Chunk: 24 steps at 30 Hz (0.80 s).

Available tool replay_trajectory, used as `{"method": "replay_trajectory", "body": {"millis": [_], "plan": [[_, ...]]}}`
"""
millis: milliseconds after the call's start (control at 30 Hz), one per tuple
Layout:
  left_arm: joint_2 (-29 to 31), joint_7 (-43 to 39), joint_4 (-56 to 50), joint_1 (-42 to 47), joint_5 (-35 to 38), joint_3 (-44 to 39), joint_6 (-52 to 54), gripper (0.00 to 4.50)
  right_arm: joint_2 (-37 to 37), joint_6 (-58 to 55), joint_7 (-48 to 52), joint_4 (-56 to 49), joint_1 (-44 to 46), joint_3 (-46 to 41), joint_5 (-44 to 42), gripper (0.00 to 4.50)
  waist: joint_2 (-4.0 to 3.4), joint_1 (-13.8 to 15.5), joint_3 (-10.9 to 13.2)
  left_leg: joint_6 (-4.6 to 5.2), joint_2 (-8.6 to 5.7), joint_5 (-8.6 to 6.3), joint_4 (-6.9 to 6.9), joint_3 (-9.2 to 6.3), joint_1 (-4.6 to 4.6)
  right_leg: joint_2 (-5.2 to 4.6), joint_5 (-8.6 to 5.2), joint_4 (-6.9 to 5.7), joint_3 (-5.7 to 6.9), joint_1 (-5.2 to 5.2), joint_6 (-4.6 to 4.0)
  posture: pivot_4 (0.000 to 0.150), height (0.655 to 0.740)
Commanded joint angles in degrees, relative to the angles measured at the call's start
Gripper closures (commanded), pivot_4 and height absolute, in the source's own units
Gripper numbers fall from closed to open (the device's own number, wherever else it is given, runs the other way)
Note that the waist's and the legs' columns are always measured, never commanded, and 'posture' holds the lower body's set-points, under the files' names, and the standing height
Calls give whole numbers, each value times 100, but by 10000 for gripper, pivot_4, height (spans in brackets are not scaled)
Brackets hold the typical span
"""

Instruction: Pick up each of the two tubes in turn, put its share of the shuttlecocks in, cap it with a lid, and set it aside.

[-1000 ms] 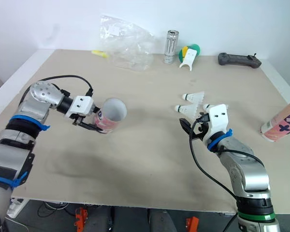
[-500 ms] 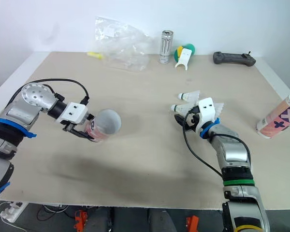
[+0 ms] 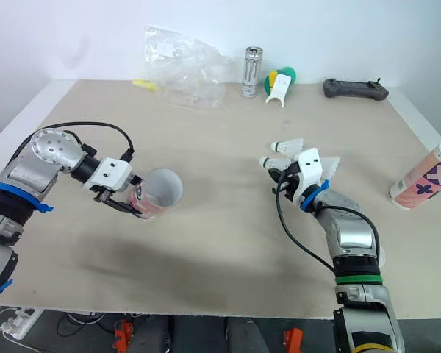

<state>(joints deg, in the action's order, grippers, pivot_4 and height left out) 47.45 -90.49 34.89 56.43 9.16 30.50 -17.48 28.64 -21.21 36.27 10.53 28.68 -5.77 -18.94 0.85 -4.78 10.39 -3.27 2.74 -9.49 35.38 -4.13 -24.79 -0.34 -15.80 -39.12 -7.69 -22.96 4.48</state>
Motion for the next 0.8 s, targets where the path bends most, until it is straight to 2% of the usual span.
{"method": "replay_trajectory", "body": {"millis": [33, 200, 300, 400, 600, 733, 800], "plan": [[-156, -201, 74, -223, -183, 387, 12, 19871, 324, -390, 421, -1631, -112, -38, -483, 44411, -13, 11, -4, 0, 0, 0, 0, 0, -1, 0, -2, 0, 0, 0, 3, 1500, 7400], [-258, -201, 165, -177, -215, 407, 22, 19871, 1128, -1004, 1474, -3777, -161, 713, -1006, 44411, -35, 45, -15, 3, 0, -2, -1, 0, 0, -1, -17, 0, 1, 3, 19, 1500, 7400], [-280, -201, 186, -156, -183, 442, 51, 19871, 1368, -1237, 1771, -4387, 206, 1000, -1251, 44411, -34, 45, -16, 3, 0, -3, 0, -1, 5, -1, -20, 0, 2, 9, 19, 1500, 7400], [-286, -201, 228, -123, -206, 490, 37, 19871, 1345, -1339, 1886, -4423, 748, 1259, -1236, 44411, -33, 46, -17, 2, 0, -2, 6, 0, 5, -3, -15, 0, 0, 9, 21, 1500, 7400], [-313, -201, 165, -72, -134, 566, 159, 19871, 1196, -1116, 1985, -3724, 1541, 2299, -213, 44411, -28, 64, -24, 2, 0, -2, 4, 0, 7, -2, -18, 0, 3, 10, 17, 1500, 7400], [-284, -201, 18, -69, -17, 614, 312, 19871, 1155, -930, 2219, -3432, 1813, 2612, 125, 44411, -29, 70, -23, 2, 0, -2, 4, 0, 4, -4, -19, 1, 3, 8, 17, 1500, 7400], [-273, -201, -38, -72, 9, 610, 373, 19871, 1099, -936, 2390, -3326, 1995, 2682, 140, 38287, -29, 67, -23, 2, 0, -2, 2, 0, 3, -3, -20, 0, 4, 5, 17, 1500, 7400]]}}
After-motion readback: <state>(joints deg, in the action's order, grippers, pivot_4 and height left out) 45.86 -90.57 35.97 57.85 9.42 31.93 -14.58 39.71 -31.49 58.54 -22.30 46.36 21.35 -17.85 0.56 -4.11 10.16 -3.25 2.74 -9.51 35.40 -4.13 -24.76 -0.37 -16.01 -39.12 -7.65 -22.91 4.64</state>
